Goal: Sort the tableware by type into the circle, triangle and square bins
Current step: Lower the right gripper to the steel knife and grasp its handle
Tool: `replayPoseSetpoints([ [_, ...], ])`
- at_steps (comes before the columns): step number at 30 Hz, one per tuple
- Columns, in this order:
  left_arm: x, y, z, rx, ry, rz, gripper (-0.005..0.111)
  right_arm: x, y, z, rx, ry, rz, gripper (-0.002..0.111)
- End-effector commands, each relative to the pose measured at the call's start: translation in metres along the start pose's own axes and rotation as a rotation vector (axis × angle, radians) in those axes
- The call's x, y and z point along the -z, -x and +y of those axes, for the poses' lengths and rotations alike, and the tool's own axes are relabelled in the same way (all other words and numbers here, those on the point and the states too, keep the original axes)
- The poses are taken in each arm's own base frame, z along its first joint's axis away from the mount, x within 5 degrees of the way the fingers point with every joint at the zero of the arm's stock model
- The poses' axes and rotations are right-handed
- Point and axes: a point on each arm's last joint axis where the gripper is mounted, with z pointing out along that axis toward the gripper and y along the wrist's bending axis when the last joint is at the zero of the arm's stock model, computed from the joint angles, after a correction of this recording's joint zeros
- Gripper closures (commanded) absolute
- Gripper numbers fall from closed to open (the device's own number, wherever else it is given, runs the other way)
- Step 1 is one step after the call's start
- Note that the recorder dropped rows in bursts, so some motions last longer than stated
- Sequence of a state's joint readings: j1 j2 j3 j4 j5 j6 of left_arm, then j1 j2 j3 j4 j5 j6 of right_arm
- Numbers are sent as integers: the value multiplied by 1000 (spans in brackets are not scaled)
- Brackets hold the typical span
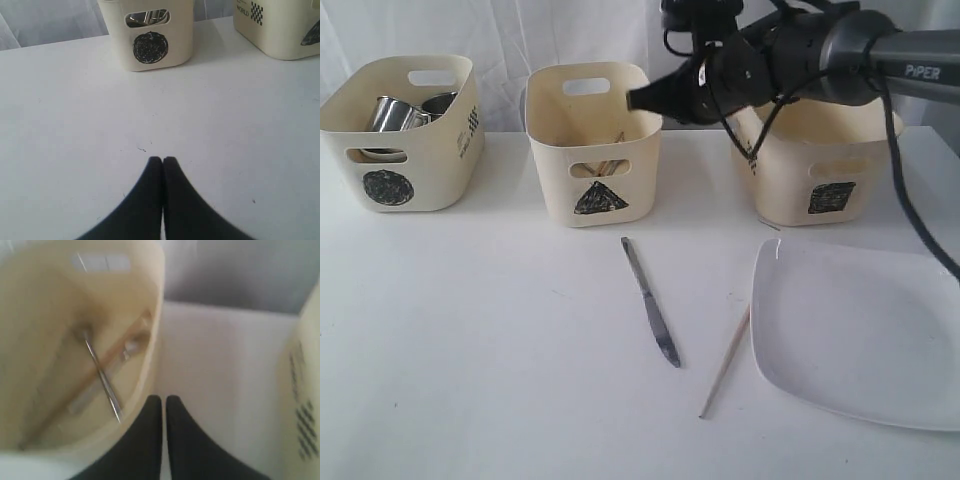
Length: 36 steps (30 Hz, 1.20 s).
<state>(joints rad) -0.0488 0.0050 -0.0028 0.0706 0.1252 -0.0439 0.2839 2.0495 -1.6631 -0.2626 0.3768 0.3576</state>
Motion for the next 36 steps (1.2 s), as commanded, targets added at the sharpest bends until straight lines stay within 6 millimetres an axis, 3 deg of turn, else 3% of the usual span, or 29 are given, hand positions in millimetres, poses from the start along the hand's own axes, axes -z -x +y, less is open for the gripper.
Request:
replayPoseSetpoints([
  [1,0,-1,0,9,-1,0,107,19,-35,4,132,-47,335,96],
  [6,0,-1,0,9,-1,0,107,30,-60,33,178,74,505,75],
  [12,0,-1,0,9,-1,0,107,20,-75,68,175,164,491,55],
  [18,0,-1,0,9,-1,0,107,-6,-92,67,191,130,525,55],
  [29,0,-1,0,9,-1,0,107,-35,-87,73,211,121,505,55],
  [36,0,-1,0,9,-1,0,107,-51,-94,75,216,112,552,55],
])
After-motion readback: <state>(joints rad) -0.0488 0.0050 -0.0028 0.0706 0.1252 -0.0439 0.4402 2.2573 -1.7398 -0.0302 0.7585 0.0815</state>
